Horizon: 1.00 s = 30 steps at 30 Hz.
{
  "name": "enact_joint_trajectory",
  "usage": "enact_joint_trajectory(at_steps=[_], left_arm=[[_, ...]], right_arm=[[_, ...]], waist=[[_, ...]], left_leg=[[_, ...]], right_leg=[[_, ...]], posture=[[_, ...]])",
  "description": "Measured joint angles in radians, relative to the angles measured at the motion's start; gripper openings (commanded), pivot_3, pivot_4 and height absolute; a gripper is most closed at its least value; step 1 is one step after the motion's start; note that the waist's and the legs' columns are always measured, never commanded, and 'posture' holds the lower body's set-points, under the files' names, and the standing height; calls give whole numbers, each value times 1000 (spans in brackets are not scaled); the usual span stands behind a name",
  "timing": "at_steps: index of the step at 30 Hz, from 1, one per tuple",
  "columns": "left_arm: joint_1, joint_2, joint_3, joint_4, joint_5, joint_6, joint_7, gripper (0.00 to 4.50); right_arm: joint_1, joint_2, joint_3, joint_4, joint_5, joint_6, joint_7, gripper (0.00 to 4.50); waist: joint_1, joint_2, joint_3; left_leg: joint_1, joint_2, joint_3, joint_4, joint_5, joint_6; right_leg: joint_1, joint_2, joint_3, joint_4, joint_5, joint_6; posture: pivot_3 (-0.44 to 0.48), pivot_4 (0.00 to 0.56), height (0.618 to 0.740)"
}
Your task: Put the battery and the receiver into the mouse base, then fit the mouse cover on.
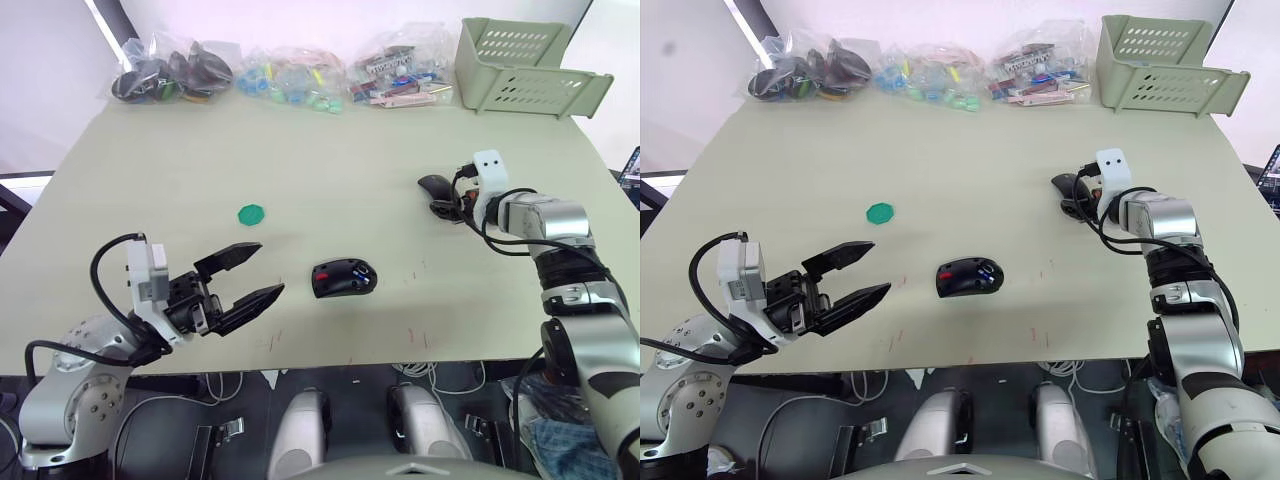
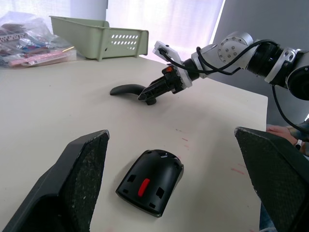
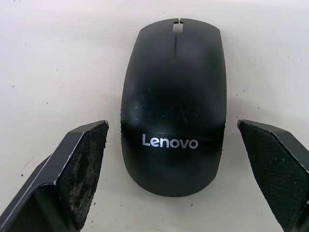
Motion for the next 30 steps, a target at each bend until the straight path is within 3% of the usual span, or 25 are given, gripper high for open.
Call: enact_joint_trajectory(at_steps=[30], left_arm=[[-15, 0, -18, 30, 1, -20, -15, 4427]], right_arm=[[1, 1, -16, -37, -18, 23, 14, 4500]], waist=[[0, 0, 0]], left_leg=[[0, 0, 0, -1, 0, 0]], right_leg=[[0, 0, 0, 0, 0, -1]], posture=[[0, 150, 740]])
